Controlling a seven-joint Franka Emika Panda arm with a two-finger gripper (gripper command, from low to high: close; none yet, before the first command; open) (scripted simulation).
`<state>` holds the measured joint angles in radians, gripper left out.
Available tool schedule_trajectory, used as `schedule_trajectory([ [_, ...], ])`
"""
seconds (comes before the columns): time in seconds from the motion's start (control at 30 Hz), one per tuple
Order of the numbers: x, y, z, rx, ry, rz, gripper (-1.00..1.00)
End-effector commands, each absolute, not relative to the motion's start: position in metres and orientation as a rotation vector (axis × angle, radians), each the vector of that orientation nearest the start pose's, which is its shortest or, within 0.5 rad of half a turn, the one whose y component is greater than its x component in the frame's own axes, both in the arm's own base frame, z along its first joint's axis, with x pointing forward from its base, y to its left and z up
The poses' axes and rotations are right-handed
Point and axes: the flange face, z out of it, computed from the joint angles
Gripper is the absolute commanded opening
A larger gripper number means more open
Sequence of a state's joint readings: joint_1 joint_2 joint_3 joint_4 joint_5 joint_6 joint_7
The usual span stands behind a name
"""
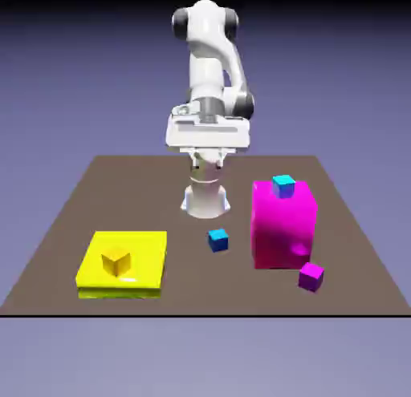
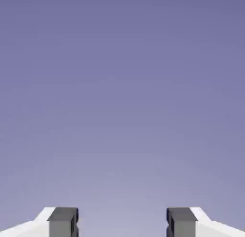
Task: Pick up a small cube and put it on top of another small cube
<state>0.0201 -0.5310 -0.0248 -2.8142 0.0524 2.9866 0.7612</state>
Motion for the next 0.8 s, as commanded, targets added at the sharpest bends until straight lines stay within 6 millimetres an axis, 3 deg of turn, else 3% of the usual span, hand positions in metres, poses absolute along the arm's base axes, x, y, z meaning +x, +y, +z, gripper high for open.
schedule_trajectory([
  [0.0, 0.393, -0.013, 0.413, -2.475, 1.174, -0.783, 0.00],
  [0.13, 0.382, -0.037, 0.334, -2.382, 1.553, -0.307, 0.00],
  [0.3, 0.346, -0.052, 0.246, -2.127, 1.958, 0.279, 0.00],
  [0.53, 0.276, -0.051, 0.160, -1.523, 2.368, 1.002, 0.00],
  [0.6, 0.275, -0.051, 0.158, -1.508, 2.374, 1.015, 0.00],
  [0.77, 0.270, -0.031, 0.121, -1.506, 2.369, 1.017, 0.00],
])
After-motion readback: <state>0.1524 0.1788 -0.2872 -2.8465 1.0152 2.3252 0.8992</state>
